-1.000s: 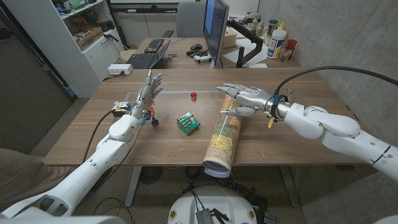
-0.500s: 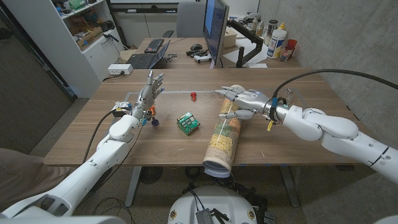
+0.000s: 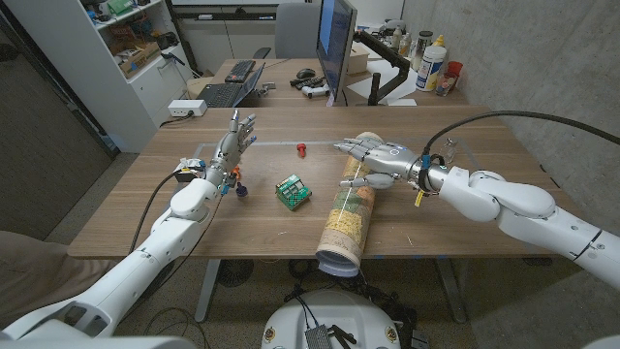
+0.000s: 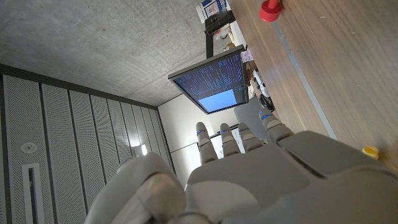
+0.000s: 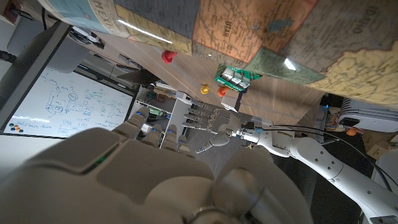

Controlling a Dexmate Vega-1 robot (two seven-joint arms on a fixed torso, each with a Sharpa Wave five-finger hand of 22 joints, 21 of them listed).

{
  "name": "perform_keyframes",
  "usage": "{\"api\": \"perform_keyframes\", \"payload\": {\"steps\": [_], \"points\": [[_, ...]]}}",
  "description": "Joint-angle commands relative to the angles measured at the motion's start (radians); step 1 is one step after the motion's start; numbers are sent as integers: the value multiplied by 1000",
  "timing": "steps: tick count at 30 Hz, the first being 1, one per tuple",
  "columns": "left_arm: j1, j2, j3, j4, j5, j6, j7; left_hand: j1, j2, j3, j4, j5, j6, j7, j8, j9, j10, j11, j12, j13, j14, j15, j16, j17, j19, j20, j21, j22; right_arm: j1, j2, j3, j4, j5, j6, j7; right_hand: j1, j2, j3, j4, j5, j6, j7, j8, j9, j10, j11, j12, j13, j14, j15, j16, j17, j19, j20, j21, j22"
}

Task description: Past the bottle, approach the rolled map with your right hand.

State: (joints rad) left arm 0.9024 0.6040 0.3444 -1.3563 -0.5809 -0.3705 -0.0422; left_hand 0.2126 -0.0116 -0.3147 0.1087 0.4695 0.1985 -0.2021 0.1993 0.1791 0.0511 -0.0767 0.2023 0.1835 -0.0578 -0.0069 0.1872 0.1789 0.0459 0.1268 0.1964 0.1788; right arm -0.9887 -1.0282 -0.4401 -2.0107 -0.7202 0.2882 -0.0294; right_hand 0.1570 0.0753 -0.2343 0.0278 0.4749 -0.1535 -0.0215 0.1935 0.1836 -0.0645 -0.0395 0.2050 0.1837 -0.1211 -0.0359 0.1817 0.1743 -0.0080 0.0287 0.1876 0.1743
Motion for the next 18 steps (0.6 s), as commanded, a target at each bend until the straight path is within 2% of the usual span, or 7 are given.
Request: {"api": "perform_keyframes", "payload": {"steps": [1, 7, 10, 15, 18], "points": [[-11, -2, 5, 13, 1, 1, -10, 12, -2, -4, 1, -1, 1, -1, -2, 6, -5, -3, -3, 2, -11, -1, 0, 3, 0, -5, 1, 2, 7, 13, -14, 13, 5, -1, 7, -11, 0, -2, 6, 7, 2, 0, 5, 4, -1, -3, 7, 4, 0, -20, 4, 5, 7, 1, 8, 2], [-13, -3, 4, 14, 0, -1, -10, 12, -2, -4, 1, -1, 2, -1, -2, 6, -6, -3, -4, 2, -11, 0, 1, 3, -1, -4, 1, 2, 14, 15, -20, 16, 8, 1, 17, -19, 0, -5, 11, 8, 5, -2, 5, 4, 1, -9, 8, 4, 1, -20, 4, 6, 7, 3, 8, 2], [-14, -3, 4, 17, 0, -2, -13, 12, -1, -4, 1, -1, 3, -2, -2, 6, -6, -2, -4, 2, -11, 0, 1, 3, -1, -4, 1, 2, 15, 17, -23, 21, 16, 4, 19, -43, 5, -11, 26, 10, 27, -17, 12, 4, 11, -24, 13, 5, 4, -23, 6, 8, 11, 6, 9, 3], [-15, -3, 5, 16, 5, 1, -5, 12, -1, -4, 2, -1, 3, -5, -2, 6, -6, 0, -4, 2, -11, -1, 1, 3, -1, -3, 1, 2, 17, 17, -28, 26, 19, 8, 22, -60, 5, -17, 36, 10, 35, -20, 13, 5, 13, -27, 13, 5, 6, -26, 7, 9, 12, 5, 9, 3], [-16, -5, 6, 16, 7, -1, -4, 11, -1, -5, 2, -2, 3, -4, -2, 6, -5, 1, -3, 2, -12, -5, 1, 3, 1, -16, 2, 2, 19, 19, -32, 31, 20, 10, 25, -67, 5, -19, 39, 10, 36, -19, 13, 5, 13, -26, 13, 5, 6, -26, 7, 9, 12, 6, 9, 3]]}}
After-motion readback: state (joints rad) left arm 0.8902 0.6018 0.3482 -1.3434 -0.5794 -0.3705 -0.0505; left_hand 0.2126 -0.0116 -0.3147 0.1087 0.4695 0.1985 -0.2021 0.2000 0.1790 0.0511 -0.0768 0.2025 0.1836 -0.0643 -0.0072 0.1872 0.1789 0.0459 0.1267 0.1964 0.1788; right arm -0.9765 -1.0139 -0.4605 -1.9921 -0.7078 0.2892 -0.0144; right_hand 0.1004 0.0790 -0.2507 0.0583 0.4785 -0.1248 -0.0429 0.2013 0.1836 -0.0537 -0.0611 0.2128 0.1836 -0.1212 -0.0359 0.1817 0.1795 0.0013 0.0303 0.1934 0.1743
